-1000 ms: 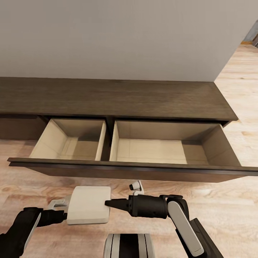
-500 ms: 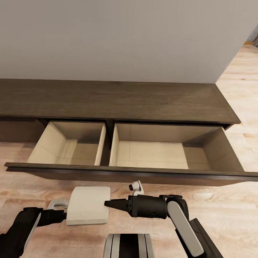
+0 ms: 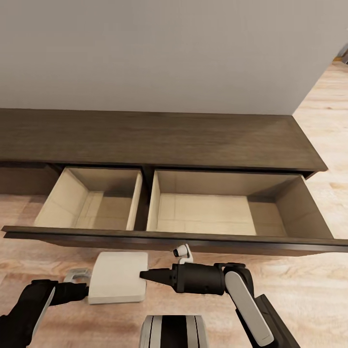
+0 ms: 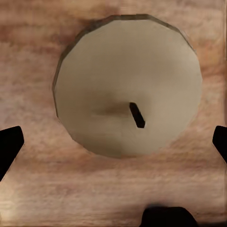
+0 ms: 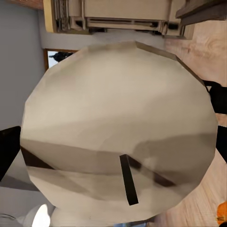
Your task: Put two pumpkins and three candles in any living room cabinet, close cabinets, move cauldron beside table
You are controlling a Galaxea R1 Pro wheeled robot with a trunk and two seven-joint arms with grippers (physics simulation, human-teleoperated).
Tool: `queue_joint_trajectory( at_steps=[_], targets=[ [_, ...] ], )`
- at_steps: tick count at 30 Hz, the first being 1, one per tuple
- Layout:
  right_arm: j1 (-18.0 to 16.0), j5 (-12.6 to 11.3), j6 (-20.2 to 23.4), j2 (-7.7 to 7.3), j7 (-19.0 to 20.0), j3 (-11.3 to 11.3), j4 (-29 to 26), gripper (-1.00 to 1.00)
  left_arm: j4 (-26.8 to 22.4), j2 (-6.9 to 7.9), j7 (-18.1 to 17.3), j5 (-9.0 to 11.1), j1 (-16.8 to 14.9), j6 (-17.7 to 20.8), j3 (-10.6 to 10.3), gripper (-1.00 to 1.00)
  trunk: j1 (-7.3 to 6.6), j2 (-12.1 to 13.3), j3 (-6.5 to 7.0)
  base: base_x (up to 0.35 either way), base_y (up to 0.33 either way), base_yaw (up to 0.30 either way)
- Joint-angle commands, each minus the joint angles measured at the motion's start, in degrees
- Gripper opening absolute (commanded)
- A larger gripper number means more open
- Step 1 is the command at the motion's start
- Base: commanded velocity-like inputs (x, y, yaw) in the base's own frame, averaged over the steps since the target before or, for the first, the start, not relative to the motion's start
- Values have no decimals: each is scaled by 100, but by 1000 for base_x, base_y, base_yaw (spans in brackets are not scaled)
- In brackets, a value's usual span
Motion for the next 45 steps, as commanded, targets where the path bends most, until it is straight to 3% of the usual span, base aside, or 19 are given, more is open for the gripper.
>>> queue_joint_trajectory(
  at_steps=[1,18,23,31,39,45],
  targets=[
    [0,-19,9,1,-5,-1,0,-100,0,0,0,0,0,0,0,100,0,0,0,180,0,0],
    [0,6,9,11,-6,2,0,-100,0,0,0,8,0,-8,1,100,0,0,0,17,0,0],
    [0,6,9,14,-6,2,0,-100,0,0,0,8,0,-10,1,100,13,-7,-111,0,0,0],
    [0,6,9,20,-6,2,0,-100,0,0,0,8,0,-83,1,100,13,-7,-111,0,0,0],
    [0,6,9,20,-14,2,0,-100,0,0,0,12,0,-115,1,100,28,-15,-244,0,0,0],
    [0,6,9,20,-14,2,-2,-100,1,-44,0,8,0,-428,1,100,28,-15,-244,0,0,0]
  ],
)
